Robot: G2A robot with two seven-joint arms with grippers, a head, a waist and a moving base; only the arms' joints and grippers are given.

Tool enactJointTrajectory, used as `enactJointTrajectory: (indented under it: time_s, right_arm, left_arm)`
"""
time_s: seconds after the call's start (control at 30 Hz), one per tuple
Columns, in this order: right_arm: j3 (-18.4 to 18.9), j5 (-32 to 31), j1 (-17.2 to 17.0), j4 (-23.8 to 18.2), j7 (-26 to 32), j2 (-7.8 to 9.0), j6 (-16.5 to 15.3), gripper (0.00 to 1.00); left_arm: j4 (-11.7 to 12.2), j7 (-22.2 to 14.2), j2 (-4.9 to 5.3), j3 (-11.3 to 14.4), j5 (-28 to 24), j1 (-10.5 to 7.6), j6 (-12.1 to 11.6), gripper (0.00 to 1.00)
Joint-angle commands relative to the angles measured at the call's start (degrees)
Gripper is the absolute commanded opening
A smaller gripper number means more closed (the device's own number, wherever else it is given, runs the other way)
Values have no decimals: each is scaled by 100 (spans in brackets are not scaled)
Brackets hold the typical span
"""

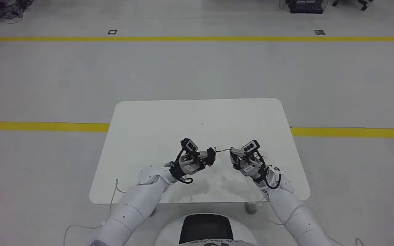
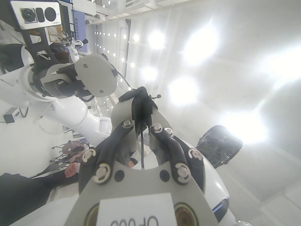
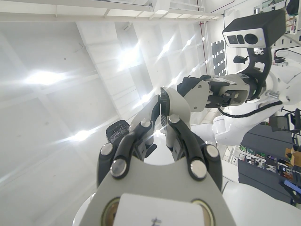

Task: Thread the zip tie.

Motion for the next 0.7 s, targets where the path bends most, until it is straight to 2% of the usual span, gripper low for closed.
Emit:
enactJointTrajectory:
  time_s: [0.0,0.67]
  right_arm:
    - [10,7,-2,3,0,0,-3,0]
    - [92,48,-7,63,0,1,-15,0]
  left_arm:
    - [0,0,0,0,0,0,0,0]
    - [0,0,0,0,0,0,0,0]
